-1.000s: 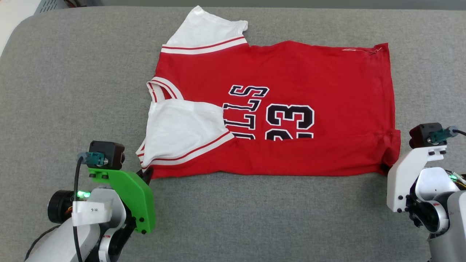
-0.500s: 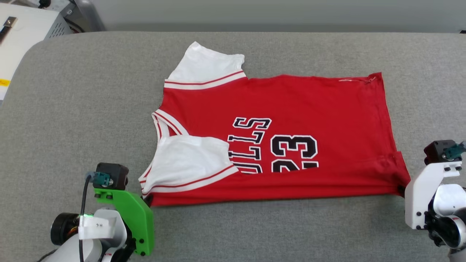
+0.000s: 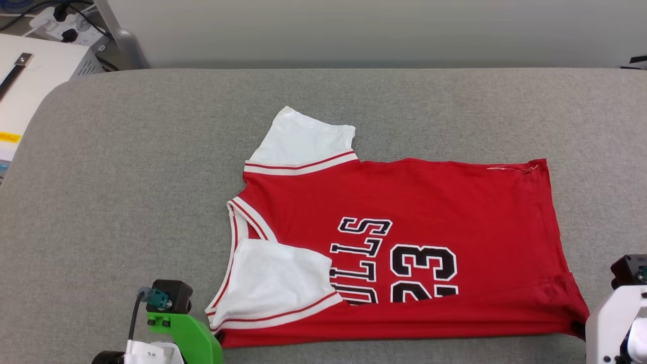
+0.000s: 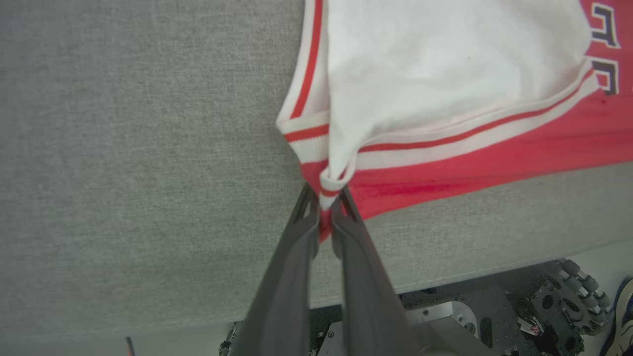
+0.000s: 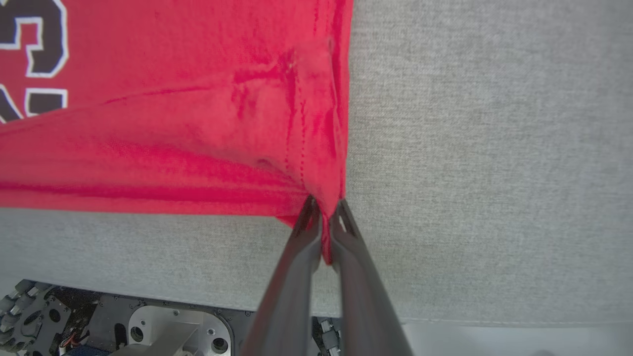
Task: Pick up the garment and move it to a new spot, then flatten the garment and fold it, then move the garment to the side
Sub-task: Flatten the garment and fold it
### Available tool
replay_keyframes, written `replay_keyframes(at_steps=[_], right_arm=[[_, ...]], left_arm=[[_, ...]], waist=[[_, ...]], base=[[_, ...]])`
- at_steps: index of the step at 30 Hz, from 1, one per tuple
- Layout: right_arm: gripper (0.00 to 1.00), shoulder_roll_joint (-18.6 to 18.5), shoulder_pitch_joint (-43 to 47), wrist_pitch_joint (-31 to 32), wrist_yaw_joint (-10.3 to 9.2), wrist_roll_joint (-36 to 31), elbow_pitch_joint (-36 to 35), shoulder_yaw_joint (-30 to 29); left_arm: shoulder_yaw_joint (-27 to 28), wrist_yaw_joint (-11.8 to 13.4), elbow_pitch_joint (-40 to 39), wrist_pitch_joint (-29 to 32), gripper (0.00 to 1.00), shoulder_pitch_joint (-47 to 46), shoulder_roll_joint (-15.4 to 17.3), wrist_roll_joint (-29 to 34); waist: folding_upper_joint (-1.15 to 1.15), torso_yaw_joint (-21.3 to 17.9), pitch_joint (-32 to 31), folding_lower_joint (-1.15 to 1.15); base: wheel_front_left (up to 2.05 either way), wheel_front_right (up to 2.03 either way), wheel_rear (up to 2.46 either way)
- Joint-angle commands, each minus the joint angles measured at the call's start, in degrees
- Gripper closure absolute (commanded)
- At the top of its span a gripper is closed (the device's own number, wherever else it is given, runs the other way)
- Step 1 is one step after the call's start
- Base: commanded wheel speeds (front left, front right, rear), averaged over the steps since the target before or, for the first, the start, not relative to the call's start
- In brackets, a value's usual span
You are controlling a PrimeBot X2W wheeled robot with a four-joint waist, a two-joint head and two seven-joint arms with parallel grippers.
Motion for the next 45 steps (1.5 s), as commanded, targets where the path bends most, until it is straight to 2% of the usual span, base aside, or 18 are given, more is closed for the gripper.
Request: replay_keyframes(at_steps=[1,7,8,9,10,17,21,23,25,29,35,40,45], right_arm=[[1.00,-0.2,1.0,0.2,-0.05,-0.6,-0.3,-0.6],[1.00,1.2,1.3,-0.4,-0.05,-1.7,0.8,0.3],[0.95,1.4,1.1,-0.6,-0.05,-1.7,1.2,0.4],[0.56,1.4,0.9,-0.8,-0.05,-1.7,1.4,0.4],[0.00,1.4,0.7,-1.1,-0.05,-1.7,1.8,0.5],[0.00,0.6,-0.8,-4.5,-0.05,-0.6,1.7,1.2],[0.00,0.4,-2.5,-9.4,-0.05,-0.3,-0.2,0.6],[0.00,0.3,-3.4,-12.8,-0.05,-0.2,-1.5,0.6],[0.00,-0.1,-4.3,-17.4,-0.05,0.0,-2.9,1.1],[0.00,-1.6,-4.9,-27.8,-0.05,-1.2,-4.4,3.1],[0.00,-0.3,-4.8,-41.5,-0.05,-2.1,-3.7,4.9],[0.00,3.0,-4.5,-50.5,-0.05,-3.0,-2.5,5.7],[0.00,5.4,-4.5,-53.0,-0.05,-3.6,-2.7,6.8]], left_arm=[[0.2,-0.4,1.1,-0.4,1.00,0.7,0.2,-0.1],[-0.3,-2.0,3.3,-0.6,1.00,-0.1,-0.1,-0.3],[-0.4,-2.1,3.7,-0.8,0.36,-0.4,-0.1,0.1],[-0.4,-2.0,4.2,-1.0,0.00,-0.6,-0.2,0.3],[-0.5,-1.9,4.7,-1.2,0.00,-0.9,-0.3,0.6],[-0.3,-2.9,5.3,-4.1,0.00,-2.6,-0.8,2.1],[1.2,-3.9,3.8,-9.7,0.00,-4.4,-1.6,3.7],[3.6,-4.5,2.4,-15.9,0.00,-5.7,-3.5,4.0],[4.9,-6.3,1.5,-21.7,0.00,-6.8,-4.6,5.0],[5.8,-8.2,1.9,-29.8,0.00,-7.9,-5.7,7.6],[6.9,-10.7,3.0,-40.4,0.00,-8.3,-8.8,9.9],[8.6,-11.8,5.4,-42.4,0.00,-8.6,-11.2,14.7],[7.8,-14.8,9.0,-42.4,0.00,-12.7,-10.4,18.6]], waist=[[0.00,-0.1,0.4,0.00],[0.00,-0.1,1.3,0.00],[0.00,0.0,1.4,0.00],[0.00,0.0,1.4,0.00],[0.00,0.1,1.3,0.00],[0.00,0.4,-0.6,0.00],[0.00,0.3,-1.8,0.00],[0.00,0.3,-2.2,0.00],[0.00,0.2,-2.5,0.00],[0.00,0.1,-2.9,0.00],[0.00,-0.4,-2.9,0.00],[0.00,-1.9,-1.9,0.00],[0.00,-3.7,0.7,0.00]], base=[[0.00,0.00,0.00],[0.00,0.00,0.00],[0.00,0.00,0.00],[0.00,0.00,0.00],[0.00,0.00,0.00],[0.00,0.00,0.00],[0.00,0.00,0.00],[0.00,0.00,0.00],[0.00,0.00,0.00],[0.00,0.00,0.00],[0.00,0.00,0.00],[0.00,0.00,0.00],[0.00,0.00,0.00]])
